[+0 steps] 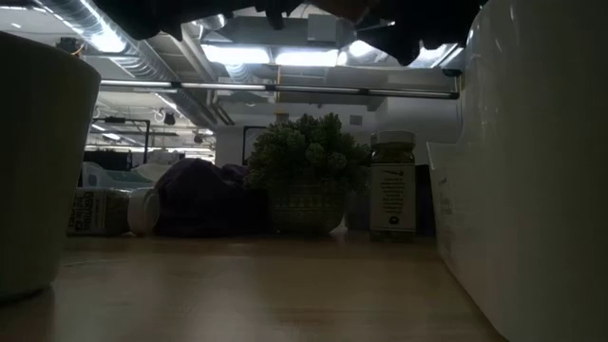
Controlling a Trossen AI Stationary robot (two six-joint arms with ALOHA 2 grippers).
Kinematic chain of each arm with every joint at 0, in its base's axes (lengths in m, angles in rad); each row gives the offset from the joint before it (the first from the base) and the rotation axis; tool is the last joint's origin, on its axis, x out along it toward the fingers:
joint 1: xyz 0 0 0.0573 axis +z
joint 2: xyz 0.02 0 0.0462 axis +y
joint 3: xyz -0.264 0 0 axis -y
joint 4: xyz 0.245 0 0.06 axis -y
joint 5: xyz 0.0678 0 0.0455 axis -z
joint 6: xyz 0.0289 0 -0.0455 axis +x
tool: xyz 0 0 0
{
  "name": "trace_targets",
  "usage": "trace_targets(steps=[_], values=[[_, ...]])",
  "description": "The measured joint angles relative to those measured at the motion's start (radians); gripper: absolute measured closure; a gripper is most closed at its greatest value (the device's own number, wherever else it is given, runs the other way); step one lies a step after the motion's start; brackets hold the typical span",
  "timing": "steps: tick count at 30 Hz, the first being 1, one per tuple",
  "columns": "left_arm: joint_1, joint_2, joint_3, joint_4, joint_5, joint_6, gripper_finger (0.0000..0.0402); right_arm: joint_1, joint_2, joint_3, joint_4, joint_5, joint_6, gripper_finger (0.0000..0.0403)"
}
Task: Sort spices by type
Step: Put the red seasoning can into the orange bin
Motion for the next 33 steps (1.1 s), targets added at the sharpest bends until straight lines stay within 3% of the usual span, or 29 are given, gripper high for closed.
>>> trace_targets(steps=[7, 20, 33], values=[[0.0, 0.0, 0.0, -0.016, 0.002, -0.002, 0.0202, 0.0, 0.0, 0.0, 0.051, -0.077, 0.04, 0.0084], [-0.001, 0.0, 0.0, -0.026, 0.003, -0.002, 0.0202, 0.0, 0.007, 0.0, 0.157, -0.058, 0.04, 0.0084], [-0.001, 0.0, 0.0, -0.027, 0.003, -0.001, 0.0202, 0.0, 0.109, 0.0, 0.325, -0.084, 0.04, 0.0085]])
